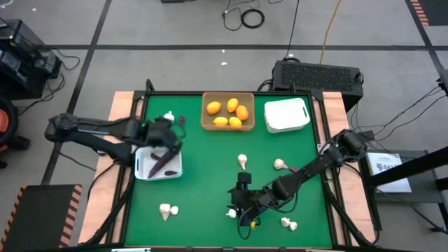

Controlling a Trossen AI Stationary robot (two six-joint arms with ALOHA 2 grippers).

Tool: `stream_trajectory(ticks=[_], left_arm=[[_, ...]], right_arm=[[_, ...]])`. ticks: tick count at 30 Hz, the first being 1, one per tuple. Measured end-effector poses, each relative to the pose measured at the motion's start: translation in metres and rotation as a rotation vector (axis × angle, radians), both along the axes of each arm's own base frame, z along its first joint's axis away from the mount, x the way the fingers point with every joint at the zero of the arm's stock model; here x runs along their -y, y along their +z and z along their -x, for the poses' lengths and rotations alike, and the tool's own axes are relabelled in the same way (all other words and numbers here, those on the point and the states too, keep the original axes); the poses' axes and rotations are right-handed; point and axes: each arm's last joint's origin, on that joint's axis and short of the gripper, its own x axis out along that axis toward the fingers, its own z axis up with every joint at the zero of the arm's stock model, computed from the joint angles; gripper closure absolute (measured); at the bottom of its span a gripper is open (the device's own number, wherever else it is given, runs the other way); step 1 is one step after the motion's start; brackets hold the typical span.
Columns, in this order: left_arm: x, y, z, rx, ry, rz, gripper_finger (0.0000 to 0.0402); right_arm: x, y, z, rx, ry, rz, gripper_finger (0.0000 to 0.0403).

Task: Sort produce into baskets
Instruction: Put the eggplant into the left white bin

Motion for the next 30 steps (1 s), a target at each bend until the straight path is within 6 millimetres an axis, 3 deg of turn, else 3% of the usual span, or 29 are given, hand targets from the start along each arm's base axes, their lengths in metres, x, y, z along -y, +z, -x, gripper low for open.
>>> stream_trajectory(ticks=[7,12,18,30], left_arm=[[-0.069,-0.024,-0.03,-0.035,0.166,-0.039,0.0223],[-0.1,-0.049,-0.041,-0.062,0.219,0.055,0.0223],[-0.117,-0.074,-0.047,-0.148,0.302,0.05,0.0223],[-0.129,-0.107,-0.055,-0.204,0.426,0.093,0.0223]], right_arm=[[0.0,0.0,0.0,-0.001,-0.001,0.001,0.0167],[0.0,-0.001,0.001,-0.012,0.0,0.007,0.0167],[0.002,-0.003,0.003,-0.04,0.0,0.023,0.0167],[0.003,-0.005,0.005,-0.072,0.002,0.043,0.0167]])
